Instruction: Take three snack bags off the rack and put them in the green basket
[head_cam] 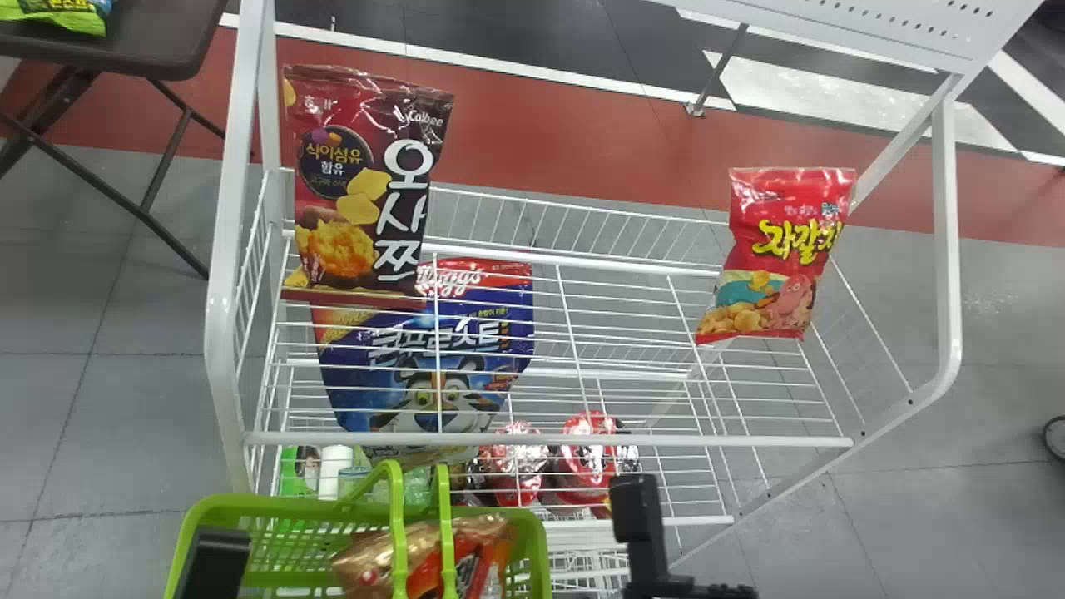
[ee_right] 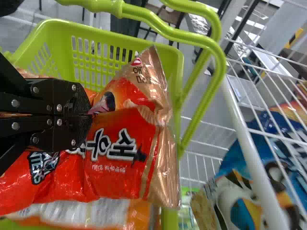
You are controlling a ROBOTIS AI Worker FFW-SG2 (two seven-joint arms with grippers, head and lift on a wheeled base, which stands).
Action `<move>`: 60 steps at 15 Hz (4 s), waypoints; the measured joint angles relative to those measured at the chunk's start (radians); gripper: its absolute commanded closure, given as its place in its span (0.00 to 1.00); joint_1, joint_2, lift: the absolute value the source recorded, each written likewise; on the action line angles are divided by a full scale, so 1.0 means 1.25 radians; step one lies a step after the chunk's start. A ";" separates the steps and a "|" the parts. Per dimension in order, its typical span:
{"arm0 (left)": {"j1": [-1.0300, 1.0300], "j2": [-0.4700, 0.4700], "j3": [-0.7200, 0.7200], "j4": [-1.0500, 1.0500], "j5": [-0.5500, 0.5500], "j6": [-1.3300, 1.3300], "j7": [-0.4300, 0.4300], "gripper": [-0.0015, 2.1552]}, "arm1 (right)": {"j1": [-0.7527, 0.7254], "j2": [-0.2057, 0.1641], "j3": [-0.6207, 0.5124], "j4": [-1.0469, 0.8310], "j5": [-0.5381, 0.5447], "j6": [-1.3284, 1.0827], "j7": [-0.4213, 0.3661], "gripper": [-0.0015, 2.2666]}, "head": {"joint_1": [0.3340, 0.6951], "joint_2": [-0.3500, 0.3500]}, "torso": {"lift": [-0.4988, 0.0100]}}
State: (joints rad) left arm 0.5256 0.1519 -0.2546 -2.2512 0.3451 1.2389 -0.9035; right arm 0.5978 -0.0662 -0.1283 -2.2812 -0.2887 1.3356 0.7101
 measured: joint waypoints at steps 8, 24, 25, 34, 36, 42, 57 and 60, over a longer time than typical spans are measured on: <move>0.000 0.000 -0.005 -0.001 -0.002 -0.002 -0.001 0.58 | -0.035 0.001 -0.040 0.093 -0.117 -0.010 0.079 0.00 | 1.00 0.00 | 0.93; 0.002 -0.002 -0.015 0.000 -0.012 -0.002 0.007 0.58 | 0.001 0.010 -0.161 -0.069 -0.076 0.031 0.015 0.03 | 1.00 0.00 | 0.93; 0.001 -0.002 -0.016 0.001 -0.012 -0.002 0.007 0.58 | 0.004 0.017 -0.197 -0.102 -0.102 0.060 0.022 0.03 | 1.00 0.00 | 0.93; 0.000 -0.003 -0.025 0.000 -0.018 -0.003 0.007 0.58 | -0.135 0.053 -0.373 -0.043 -0.091 -0.493 -0.080 0.03 | 1.00 0.00 | 0.93; -0.001 -0.002 -0.027 0.000 -0.021 -0.001 0.007 0.58 | -0.216 0.053 -0.377 0.056 -0.039 -0.605 -0.125 0.03 | 1.00 0.00 | 0.93; -0.007 0.004 -0.024 -0.001 -0.021 0.008 0.006 0.58 | -0.412 0.034 -0.432 0.355 0.120 -0.795 -0.202 0.04 | 1.00 0.00 | 0.93; -0.022 0.001 -0.028 0.008 -0.022 0.025 0.017 0.58 | -0.444 -0.073 -0.423 0.485 0.112 -0.774 -0.076 0.98 | 1.00 0.00 | 0.93; -0.024 0.000 -0.031 0.006 -0.023 0.028 0.023 0.58 | -0.381 -0.062 -0.429 0.372 0.046 -0.735 -0.071 0.97 | 1.00 0.00 | 0.93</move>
State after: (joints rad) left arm 0.4955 0.1516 -0.2927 -2.2436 0.3163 1.2743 -0.8746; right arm 0.1221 -0.1440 -0.6645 -1.8157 -0.2316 0.4169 0.6217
